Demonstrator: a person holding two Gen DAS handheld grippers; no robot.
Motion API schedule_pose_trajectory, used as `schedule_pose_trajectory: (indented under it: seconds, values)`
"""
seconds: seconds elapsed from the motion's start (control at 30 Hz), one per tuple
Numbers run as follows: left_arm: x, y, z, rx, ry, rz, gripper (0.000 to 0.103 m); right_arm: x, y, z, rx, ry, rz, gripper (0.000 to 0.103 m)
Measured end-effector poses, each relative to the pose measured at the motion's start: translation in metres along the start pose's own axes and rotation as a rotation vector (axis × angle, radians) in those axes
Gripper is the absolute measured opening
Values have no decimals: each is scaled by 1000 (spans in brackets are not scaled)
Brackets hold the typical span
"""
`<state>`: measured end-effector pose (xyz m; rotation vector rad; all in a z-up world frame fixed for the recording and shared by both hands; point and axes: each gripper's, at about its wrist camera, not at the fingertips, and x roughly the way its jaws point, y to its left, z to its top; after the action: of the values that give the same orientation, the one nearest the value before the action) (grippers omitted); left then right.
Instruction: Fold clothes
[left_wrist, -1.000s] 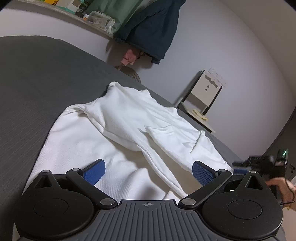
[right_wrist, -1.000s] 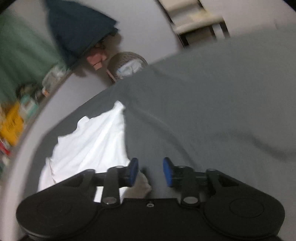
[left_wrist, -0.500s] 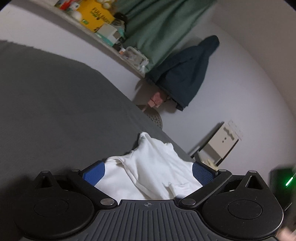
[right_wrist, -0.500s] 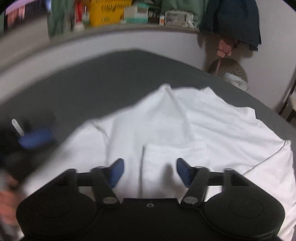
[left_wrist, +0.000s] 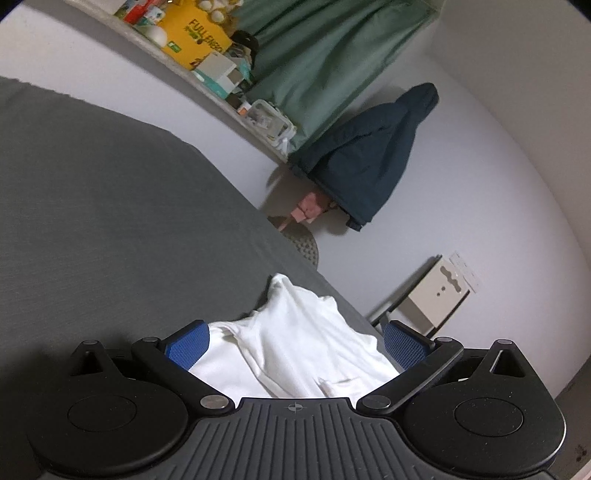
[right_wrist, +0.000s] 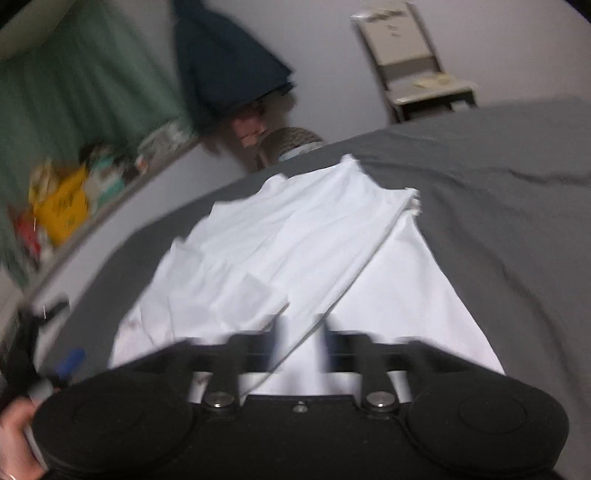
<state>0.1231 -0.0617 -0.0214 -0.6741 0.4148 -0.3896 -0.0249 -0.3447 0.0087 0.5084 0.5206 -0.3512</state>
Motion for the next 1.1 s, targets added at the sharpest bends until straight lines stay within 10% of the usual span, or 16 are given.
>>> schedule_pose_trajectory:
  seconds: [0.3, 0.7, 1.1]
  values:
    - [-4, -6, -1, 46, 42, 18, 103, 82, 129, 37, -451, 101, 42, 103]
    - [5, 17, 7, -83, 32, 57, 103, 156, 196, 42, -723, 407, -109, 103]
    - [12, 18, 5, -92, 48, 54, 103, 216, 180, 18, -687, 812, -83, 103]
